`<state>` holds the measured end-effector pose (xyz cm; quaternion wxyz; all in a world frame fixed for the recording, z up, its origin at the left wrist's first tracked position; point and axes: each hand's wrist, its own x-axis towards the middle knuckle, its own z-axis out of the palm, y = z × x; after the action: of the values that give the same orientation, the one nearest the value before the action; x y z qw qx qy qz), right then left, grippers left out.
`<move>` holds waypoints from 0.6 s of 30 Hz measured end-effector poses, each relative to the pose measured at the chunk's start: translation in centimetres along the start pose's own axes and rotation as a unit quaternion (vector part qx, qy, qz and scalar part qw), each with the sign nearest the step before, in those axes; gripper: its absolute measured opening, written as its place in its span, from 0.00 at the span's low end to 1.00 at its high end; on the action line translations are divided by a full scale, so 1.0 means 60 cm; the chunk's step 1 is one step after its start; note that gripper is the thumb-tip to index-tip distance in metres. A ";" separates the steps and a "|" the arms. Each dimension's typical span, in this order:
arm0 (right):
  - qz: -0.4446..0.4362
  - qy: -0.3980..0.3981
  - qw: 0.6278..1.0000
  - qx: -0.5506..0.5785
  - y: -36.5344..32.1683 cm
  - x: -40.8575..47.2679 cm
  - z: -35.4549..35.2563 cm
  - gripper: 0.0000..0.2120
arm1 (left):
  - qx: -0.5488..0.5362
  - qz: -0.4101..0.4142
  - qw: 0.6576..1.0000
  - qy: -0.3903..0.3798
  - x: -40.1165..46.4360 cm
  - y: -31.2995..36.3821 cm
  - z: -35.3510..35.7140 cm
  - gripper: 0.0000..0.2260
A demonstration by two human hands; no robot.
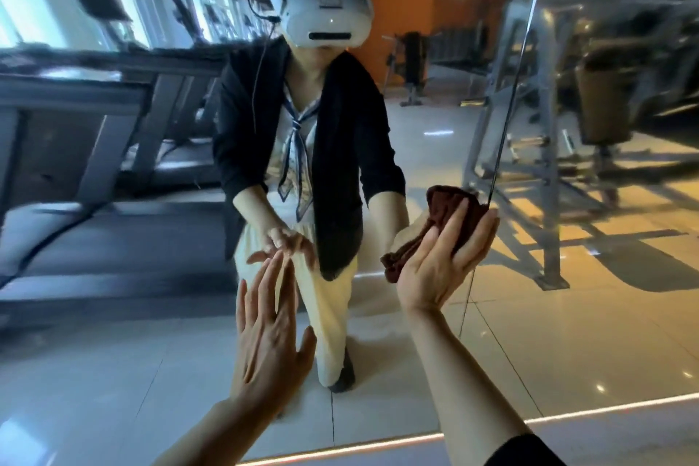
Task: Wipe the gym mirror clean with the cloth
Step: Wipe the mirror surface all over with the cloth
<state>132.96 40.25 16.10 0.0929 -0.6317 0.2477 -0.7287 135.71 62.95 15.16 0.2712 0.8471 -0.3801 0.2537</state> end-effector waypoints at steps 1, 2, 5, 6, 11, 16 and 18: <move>-0.003 0.008 1.000 -0.004 -0.006 0.009 0.006 0.20 | 0.002 -0.001 1.000 -0.001 0.000 -0.006 -0.007 0.41; -0.009 0.021 1.000 -0.007 -0.015 0.025 0.013 0.20 | 0.008 -0.002 1.000 -0.002 0.001 -0.014 -0.014 0.40; -0.028 0.061 0.998 0.009 -0.061 0.091 0.034 0.20 | 0.020 -0.009 1.000 0.010 0.005 -0.037 -0.038 0.39; -0.034 0.066 0.997 0.022 -0.085 0.107 0.040 0.19 | 0.017 -0.011 1.000 0.023 0.004 -0.044 -0.044 0.39; -0.121 0.012 0.990 0.066 -0.221 0.064 0.068 0.19 | 0.010 -0.018 0.998 0.061 -0.012 -0.109 -0.080 0.41; -0.184 -0.036 0.979 0.086 -0.352 -0.061 0.106 0.19 | 0.003 -0.046 0.995 0.088 -0.031 -0.236 -0.165 0.38; -0.189 -0.047 0.977 0.089 -0.417 -0.101 0.127 0.21 | 0.011 -0.050 0.993 0.105 -0.037 -0.303 -0.208 0.41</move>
<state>145.87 62.62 23.35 0.0207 -0.6895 0.0532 -0.7220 145.84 82.47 17.93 0.3125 0.8367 -0.3038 0.3316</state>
